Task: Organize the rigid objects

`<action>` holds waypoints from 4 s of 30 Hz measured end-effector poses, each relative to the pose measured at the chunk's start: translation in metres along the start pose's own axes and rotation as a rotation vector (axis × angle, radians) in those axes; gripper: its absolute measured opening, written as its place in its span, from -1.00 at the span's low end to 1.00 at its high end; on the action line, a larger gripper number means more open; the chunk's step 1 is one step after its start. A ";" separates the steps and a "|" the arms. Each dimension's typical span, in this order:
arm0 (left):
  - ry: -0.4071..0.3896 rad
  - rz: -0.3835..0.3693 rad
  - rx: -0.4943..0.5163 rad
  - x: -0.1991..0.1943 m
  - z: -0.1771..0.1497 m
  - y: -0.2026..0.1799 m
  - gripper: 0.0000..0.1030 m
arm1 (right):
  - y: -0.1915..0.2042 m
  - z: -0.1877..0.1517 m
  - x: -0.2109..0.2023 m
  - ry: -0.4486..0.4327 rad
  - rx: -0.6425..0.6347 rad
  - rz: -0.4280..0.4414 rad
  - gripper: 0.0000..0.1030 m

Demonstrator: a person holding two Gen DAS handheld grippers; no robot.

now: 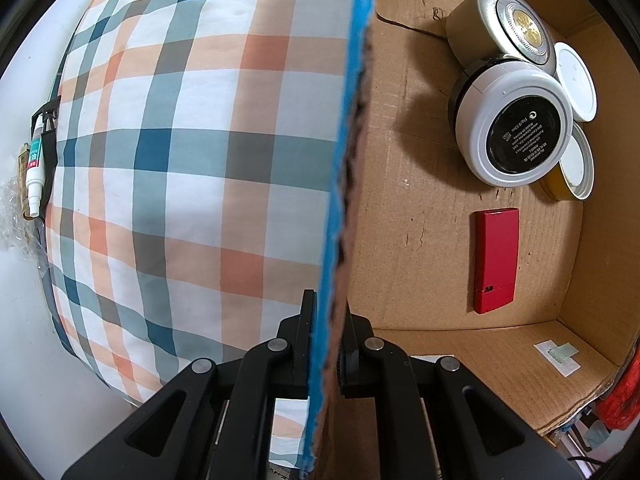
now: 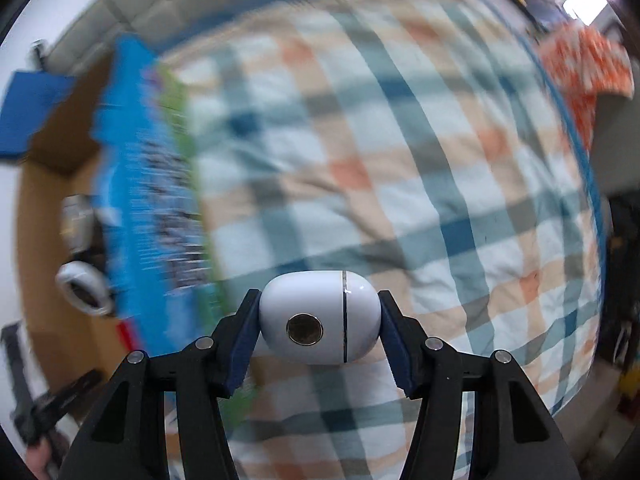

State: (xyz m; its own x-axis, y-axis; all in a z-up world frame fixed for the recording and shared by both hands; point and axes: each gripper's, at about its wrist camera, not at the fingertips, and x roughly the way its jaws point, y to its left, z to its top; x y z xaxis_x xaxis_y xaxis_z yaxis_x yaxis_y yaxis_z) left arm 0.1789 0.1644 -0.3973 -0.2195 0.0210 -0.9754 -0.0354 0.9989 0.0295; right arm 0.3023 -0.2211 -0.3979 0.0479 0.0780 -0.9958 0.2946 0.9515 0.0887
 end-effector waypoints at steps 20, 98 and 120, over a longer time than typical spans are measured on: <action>0.002 -0.003 -0.002 0.000 -0.001 0.002 -0.89 | 0.138 -0.051 -0.076 -0.093 -0.345 0.094 0.16; -0.424 -0.011 0.069 -0.188 -0.067 -0.040 0.87 | 0.102 -0.065 -0.101 -0.070 -0.252 0.101 1.00; -0.605 -0.068 0.103 -0.318 -0.174 -0.054 0.87 | 0.058 -0.134 -0.310 -0.366 -0.241 0.154 1.00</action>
State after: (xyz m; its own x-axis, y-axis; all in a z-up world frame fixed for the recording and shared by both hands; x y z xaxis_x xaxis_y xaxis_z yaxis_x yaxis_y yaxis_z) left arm 0.0814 0.0962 -0.0508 0.3728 -0.0534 -0.9264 0.0712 0.9970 -0.0288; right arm 0.1762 -0.1505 -0.0871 0.4199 0.1545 -0.8943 0.0293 0.9826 0.1836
